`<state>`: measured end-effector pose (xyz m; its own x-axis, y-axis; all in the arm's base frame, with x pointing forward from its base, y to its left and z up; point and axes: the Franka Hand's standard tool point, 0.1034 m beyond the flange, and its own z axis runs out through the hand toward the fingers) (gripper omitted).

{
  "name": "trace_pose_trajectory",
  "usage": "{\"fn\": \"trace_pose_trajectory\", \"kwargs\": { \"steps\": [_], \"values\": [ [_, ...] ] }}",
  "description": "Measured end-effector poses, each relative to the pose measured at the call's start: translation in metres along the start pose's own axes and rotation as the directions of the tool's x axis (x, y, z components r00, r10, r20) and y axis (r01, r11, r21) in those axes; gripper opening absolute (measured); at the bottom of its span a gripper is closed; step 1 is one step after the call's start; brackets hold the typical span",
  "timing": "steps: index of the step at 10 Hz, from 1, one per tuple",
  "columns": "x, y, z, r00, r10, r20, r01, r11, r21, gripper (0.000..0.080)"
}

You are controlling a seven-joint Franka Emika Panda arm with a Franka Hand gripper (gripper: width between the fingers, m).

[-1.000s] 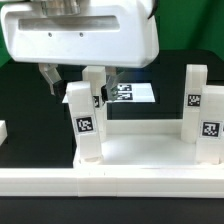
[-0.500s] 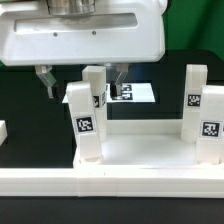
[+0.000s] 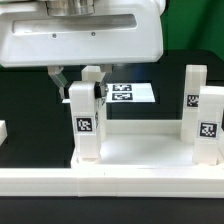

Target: Assemble desk

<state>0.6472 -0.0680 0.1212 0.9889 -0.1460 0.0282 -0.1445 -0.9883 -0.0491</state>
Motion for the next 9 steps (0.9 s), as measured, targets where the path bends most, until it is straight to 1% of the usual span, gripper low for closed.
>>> {"fn": "trace_pose_trajectory", "kwargs": {
  "steps": [2, 3, 5, 6, 7, 8, 9],
  "values": [
    [0.0, -0.0001, 0.0001, 0.999, 0.032, 0.0, -0.032, 0.999, 0.0, 0.0289],
    [0.0, -0.0007, 0.0003, 0.992, 0.127, 0.0, -0.127, 0.992, 0.001, 0.0289],
    [-0.0003, -0.0001, 0.0005, 0.944, 0.329, 0.001, -0.329, 0.944, 0.003, 0.029],
    [-0.0005, -0.0011, 0.0008, 0.915, 0.404, 0.001, -0.404, 0.915, 0.004, 0.029],
    [-0.0003, -0.0017, 0.0011, 0.862, 0.507, -0.002, -0.507, 0.862, 0.005, 0.029],
    [0.0003, -0.0021, 0.0015, 0.801, 0.599, -0.003, -0.599, 0.801, 0.016, 0.029],
    [0.0004, -0.0023, 0.0016, 0.751, 0.661, -0.002, -0.661, 0.75, 0.017, 0.029]
  ]
}}
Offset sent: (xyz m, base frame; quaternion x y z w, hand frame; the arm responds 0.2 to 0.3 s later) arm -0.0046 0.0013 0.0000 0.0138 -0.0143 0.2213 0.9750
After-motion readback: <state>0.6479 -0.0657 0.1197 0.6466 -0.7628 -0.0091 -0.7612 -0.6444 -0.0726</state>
